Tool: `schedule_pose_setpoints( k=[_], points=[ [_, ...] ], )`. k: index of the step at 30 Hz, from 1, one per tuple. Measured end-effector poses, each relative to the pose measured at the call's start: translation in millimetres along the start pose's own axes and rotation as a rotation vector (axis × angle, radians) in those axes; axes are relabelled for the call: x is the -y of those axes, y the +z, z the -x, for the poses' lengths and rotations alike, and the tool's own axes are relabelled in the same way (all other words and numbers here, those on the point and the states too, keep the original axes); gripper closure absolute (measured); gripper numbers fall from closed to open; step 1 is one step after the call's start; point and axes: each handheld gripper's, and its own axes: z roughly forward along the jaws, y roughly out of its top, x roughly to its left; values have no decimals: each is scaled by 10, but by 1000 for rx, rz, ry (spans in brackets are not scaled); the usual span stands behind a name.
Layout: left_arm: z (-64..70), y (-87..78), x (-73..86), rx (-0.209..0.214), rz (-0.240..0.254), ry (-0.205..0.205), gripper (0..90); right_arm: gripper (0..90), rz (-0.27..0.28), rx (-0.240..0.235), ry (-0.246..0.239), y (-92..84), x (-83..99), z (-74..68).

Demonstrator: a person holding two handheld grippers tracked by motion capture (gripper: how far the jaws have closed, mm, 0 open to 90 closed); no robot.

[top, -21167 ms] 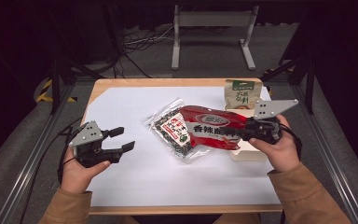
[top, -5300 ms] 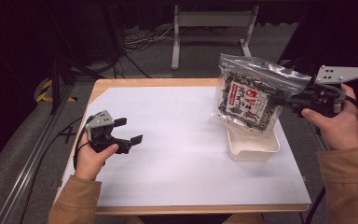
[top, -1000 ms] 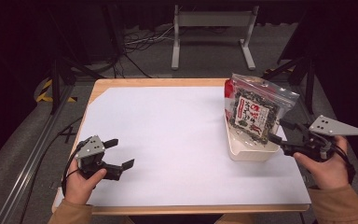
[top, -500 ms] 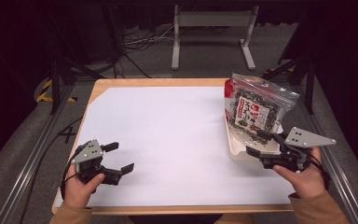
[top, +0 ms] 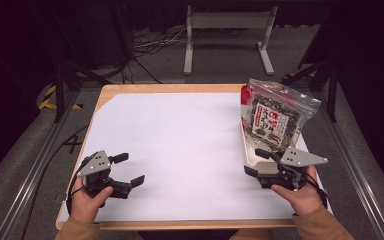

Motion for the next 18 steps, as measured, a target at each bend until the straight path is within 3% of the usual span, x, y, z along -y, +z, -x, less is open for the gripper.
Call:
schedule_pose_setpoints(
  k=[18],
  points=[
    [-15,31,59,2,-15,0,40,284,-61,-32,-42,298,238,-174]
  ],
)
